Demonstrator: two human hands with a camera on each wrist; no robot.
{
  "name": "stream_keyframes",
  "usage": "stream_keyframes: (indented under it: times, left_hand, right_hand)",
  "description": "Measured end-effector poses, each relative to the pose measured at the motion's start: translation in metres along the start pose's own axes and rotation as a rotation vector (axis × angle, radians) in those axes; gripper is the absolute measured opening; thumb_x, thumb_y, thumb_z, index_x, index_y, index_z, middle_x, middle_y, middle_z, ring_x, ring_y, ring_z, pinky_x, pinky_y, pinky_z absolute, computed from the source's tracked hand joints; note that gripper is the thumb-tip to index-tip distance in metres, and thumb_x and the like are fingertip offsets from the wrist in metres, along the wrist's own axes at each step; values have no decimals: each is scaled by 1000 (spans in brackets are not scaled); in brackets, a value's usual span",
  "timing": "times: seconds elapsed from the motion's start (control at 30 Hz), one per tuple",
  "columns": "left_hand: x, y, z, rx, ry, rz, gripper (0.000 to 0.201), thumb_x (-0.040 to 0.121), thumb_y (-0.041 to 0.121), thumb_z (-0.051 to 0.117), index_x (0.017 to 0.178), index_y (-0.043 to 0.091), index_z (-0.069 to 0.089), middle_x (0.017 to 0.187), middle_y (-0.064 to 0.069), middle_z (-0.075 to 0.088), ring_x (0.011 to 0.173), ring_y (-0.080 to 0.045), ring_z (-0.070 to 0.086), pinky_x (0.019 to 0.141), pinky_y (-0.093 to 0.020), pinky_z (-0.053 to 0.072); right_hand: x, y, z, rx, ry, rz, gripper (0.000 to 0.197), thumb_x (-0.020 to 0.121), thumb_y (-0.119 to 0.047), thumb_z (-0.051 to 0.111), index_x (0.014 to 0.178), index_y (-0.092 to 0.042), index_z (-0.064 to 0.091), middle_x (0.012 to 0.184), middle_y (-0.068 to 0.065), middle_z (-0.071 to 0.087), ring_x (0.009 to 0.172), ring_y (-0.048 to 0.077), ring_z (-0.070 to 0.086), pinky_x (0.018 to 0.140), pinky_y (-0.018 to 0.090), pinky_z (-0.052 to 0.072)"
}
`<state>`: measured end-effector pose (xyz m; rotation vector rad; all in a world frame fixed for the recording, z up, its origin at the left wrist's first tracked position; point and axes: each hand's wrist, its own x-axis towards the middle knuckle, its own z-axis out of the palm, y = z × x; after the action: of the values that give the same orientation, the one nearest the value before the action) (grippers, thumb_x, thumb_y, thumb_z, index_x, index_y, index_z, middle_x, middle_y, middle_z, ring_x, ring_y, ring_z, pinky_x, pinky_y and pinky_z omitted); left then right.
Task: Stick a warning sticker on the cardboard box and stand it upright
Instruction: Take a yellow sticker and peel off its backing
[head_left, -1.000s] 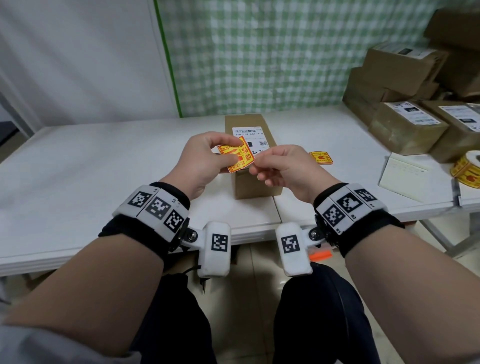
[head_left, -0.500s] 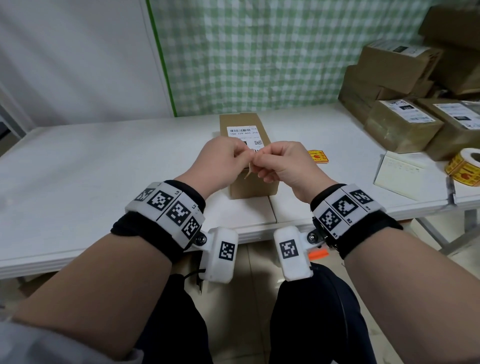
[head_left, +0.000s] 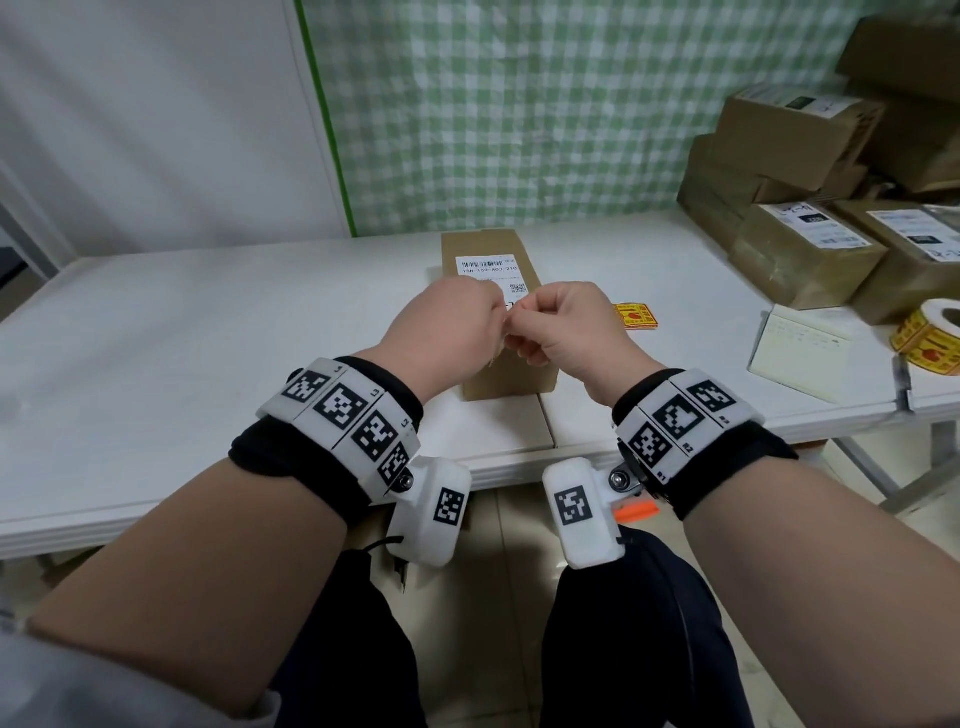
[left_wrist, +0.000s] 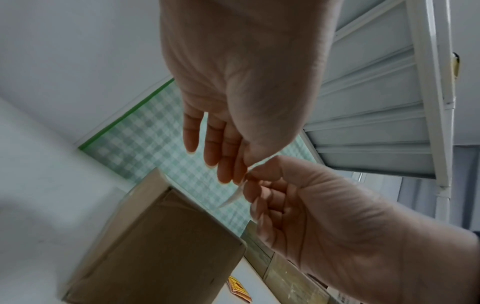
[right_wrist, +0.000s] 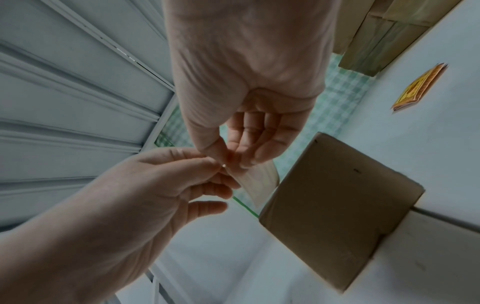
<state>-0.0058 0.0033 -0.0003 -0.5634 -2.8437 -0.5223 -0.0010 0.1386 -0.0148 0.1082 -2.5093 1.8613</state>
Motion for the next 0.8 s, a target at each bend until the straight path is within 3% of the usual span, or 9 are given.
stream_keyframes:
  times: [0.13, 0.33, 0.47, 0.57, 0.67, 0.8]
  left_hand:
    - [2, -4, 2, -172, 17, -20, 30, 94, 14, 42, 83, -3, 64, 87, -16, 67, 84, -29, 57, 72, -37, 42]
    - [2, -4, 9, -169, 75, -33, 26, 94, 15, 43, 86, 4, 65, 87, -9, 68, 77, -19, 51, 61, -25, 31]
    - [2, 2, 9, -214, 67, -37, 23, 94, 12, 40, 80, 8, 58, 81, -8, 65, 76, -23, 54, 67, -32, 41]
    - [2, 3, 8, -641, 19, -175, 27, 96, 10, 38, 73, 13, 52, 70, -3, 57, 63, -17, 54, 65, -32, 50]
    - [1, -3, 2, -1025, 12, -341, 25, 99, 14, 36, 80, 15, 53, 77, -6, 54, 62, -14, 54, 57, -26, 50]
    - [2, -8, 0, -847, -25, -271, 26, 98, 15, 39, 76, 14, 54, 74, -5, 55, 59, -15, 56, 52, -25, 50]
  right_hand:
    - [2, 0, -2, 15, 6, -2, 17, 78, -3, 62, 61, -7, 64, 65, 13, 63, 45, 9, 52, 44, 15, 42]
    - [2, 0, -3, -4, -16, -13, 18, 80, -2, 60, 64, -9, 63, 64, 8, 64, 48, 9, 54, 46, 15, 46]
    - [4, 2, -6, 77, -26, 35, 19, 81, -3, 56, 64, -8, 63, 60, 5, 62, 50, 12, 54, 49, 20, 48]
    - [2, -2, -10, 246, -54, 92, 20, 85, 0, 51, 67, -4, 59, 58, 6, 60, 47, 13, 51, 48, 20, 48]
    - [0, -2, -21, 466, -38, 183, 19, 88, -2, 46, 72, -5, 55, 63, 7, 56, 51, 14, 48, 46, 19, 48]
    - [-1, 3, -27, 366, -108, 151, 27, 95, -23, 51, 72, -10, 54, 64, 5, 59, 52, 15, 52, 49, 23, 50]
